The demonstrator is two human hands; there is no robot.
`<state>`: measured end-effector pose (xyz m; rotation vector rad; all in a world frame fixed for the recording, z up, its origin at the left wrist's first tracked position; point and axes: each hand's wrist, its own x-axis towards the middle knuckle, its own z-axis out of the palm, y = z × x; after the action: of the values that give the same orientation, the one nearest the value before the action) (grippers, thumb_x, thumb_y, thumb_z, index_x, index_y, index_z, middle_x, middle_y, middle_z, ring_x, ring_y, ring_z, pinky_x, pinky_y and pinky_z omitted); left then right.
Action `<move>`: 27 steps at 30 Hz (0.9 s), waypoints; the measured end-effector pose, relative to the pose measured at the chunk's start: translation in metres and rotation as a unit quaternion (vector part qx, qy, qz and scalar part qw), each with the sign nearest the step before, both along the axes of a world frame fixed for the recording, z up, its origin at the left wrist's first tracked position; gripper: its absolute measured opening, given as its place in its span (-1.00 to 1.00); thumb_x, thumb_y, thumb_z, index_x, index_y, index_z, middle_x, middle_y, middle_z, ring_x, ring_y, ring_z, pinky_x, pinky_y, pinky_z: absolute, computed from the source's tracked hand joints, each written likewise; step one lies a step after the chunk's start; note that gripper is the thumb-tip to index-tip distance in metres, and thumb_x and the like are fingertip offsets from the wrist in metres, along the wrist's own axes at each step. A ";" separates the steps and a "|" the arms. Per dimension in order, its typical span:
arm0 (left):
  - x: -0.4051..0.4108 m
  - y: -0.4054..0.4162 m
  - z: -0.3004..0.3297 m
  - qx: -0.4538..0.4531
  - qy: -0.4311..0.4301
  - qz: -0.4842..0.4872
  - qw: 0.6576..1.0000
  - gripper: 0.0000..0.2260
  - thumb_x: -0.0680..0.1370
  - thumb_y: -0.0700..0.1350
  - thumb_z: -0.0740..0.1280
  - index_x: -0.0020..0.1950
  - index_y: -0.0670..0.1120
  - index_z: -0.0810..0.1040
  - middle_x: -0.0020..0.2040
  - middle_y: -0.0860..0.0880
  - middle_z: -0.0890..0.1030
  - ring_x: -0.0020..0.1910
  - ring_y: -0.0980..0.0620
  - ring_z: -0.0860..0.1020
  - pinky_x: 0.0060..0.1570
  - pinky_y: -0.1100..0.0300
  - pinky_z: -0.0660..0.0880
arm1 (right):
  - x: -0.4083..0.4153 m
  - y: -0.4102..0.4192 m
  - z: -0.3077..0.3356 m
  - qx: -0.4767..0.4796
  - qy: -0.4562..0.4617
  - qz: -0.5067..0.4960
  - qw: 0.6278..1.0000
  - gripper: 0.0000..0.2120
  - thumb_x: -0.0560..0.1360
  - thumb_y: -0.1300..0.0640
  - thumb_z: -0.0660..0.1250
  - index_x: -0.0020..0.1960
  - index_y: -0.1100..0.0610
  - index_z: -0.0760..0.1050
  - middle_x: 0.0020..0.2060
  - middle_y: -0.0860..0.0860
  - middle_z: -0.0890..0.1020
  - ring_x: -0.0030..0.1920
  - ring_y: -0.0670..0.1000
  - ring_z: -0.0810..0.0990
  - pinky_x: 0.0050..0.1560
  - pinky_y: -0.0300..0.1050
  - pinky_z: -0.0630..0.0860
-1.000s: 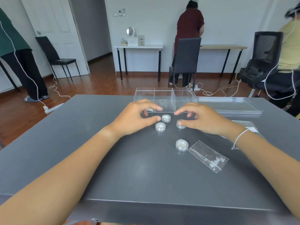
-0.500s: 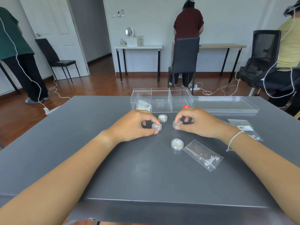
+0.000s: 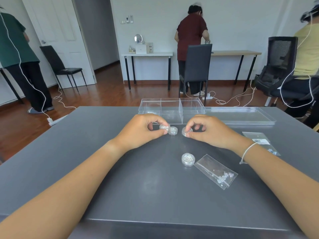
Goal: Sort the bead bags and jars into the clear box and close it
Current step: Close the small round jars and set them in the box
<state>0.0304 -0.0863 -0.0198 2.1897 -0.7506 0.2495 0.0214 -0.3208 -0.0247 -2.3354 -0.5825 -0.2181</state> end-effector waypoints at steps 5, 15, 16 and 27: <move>0.015 -0.002 0.016 -0.036 -0.027 0.032 0.998 -0.90 0.40 -0.04 0.43 -0.21 0.18 0.59 -0.35 0.32 0.57 -0.43 0.03 0.35 -0.36 0.43 0.32 | 0.012 0.002 0.014 0.039 -0.040 -0.011 0.998 -0.85 0.36 0.07 0.42 -0.31 -0.12 0.50 -0.26 -0.21 0.52 -0.24 -0.10 0.43 -0.23 -0.38 0.31; 0.060 -0.025 0.045 -0.023 -0.026 0.033 0.999 -0.96 0.40 -0.07 0.43 -0.17 0.01 0.64 -0.23 0.20 0.62 -0.52 0.35 0.43 -0.40 0.57 0.28 | 0.045 0.008 0.038 0.077 -0.076 -0.048 0.993 -0.86 0.33 0.07 0.46 -0.31 0.09 0.54 -0.27 -0.04 0.61 -0.28 -0.04 0.49 -0.18 -0.19 0.41; 0.064 -0.027 0.047 -0.011 -0.023 0.028 0.999 -0.95 0.40 -0.08 0.44 -0.17 -0.01 0.64 -0.20 0.17 0.64 -0.50 0.39 0.44 -0.39 0.59 0.28 | 0.049 0.009 0.039 0.085 -0.075 -0.054 0.992 -0.85 0.32 0.06 0.46 -0.33 0.08 0.53 -0.26 0.00 0.63 -0.27 0.00 0.52 -0.15 -0.12 0.44; 0.110 -0.038 0.044 0.167 0.020 0.077 0.983 -0.89 0.35 -0.02 0.45 -0.20 -0.03 0.65 -0.20 0.07 0.63 -0.08 0.06 0.57 0.05 0.12 0.49 | 0.076 0.006 0.038 0.103 -0.057 -0.090 0.989 -0.81 0.32 -0.02 0.45 -0.30 0.09 0.55 -0.18 0.16 0.67 -0.15 0.18 0.58 -0.07 0.02 0.53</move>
<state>0.1400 -0.1240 0.0241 2.5687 -0.6373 0.1646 0.0975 -0.3146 0.0136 -2.1845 -0.3818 -0.4749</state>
